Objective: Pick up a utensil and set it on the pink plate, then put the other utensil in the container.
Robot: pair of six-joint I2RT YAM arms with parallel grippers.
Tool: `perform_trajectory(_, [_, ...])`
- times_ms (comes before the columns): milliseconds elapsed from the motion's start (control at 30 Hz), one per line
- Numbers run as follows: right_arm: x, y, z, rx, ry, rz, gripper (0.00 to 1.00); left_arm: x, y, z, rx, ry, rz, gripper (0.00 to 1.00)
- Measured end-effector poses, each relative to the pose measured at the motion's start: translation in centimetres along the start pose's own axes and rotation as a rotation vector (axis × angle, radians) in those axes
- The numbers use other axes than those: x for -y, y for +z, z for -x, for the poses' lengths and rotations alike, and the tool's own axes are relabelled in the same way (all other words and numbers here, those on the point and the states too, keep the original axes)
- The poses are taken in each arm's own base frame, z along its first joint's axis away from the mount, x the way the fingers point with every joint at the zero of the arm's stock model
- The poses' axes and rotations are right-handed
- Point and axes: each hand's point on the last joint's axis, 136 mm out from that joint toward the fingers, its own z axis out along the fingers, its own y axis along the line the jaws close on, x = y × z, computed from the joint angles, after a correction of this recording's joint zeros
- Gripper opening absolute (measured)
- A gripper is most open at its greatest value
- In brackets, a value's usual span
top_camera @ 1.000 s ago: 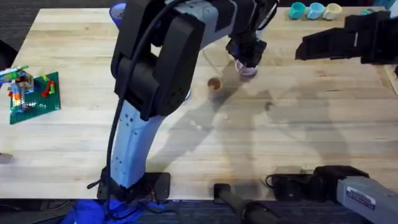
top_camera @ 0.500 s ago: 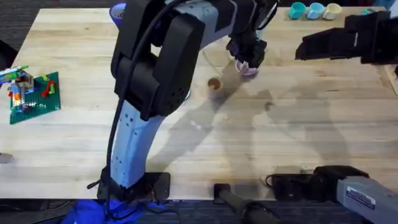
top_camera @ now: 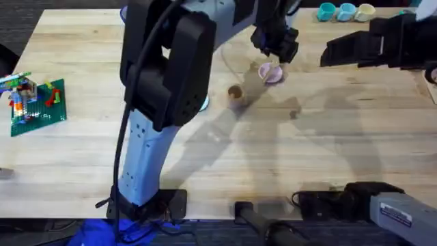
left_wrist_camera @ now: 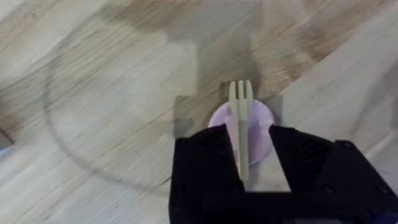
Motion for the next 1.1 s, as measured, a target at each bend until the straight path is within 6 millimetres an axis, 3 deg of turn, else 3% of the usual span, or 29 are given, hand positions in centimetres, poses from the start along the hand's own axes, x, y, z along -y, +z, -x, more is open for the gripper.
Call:
perform_trajectory(100, [0.0,0.0,0.0,0.000,0.000,0.000,0.997,-0.9,-0.7,0.6,0.014,-0.014,0.007,0.439])
perform_trajectory(300, [0.0,0.0,0.0,0.000,0.000,0.000,0.997,-2.9,-1.7,1.6,0.037,-0.048,0.023,0.639])
perform_trajectory(367, [0.0,0.0,0.0,0.000,0.000,0.000,0.997,-3.6,-1.8,1.6,0.040,-0.059,0.029,0.748])
perform_trajectory(433, [0.0,0.0,0.0,0.000,0.000,0.000,0.997,-4.4,-1.9,1.5,0.034,-0.074,0.036,0.945])
perform_trajectory(467, [0.0,0.0,0.0,0.000,0.000,0.000,0.997,-4.7,-2.0,1.3,0.028,-0.079,0.038,0.980])
perform_trajectory(933, [0.0,0.0,0.1,0.006,-0.002,0.000,0.997,-8.6,-4.7,0.7,-0.013,-0.157,0.072,0.992])
perform_trajectory(1100, [0.0,0.0,0.2,0.008,-0.002,0.000,0.997,-10.0,-6.6,-0.5,-0.067,-0.199,0.086,0.992])
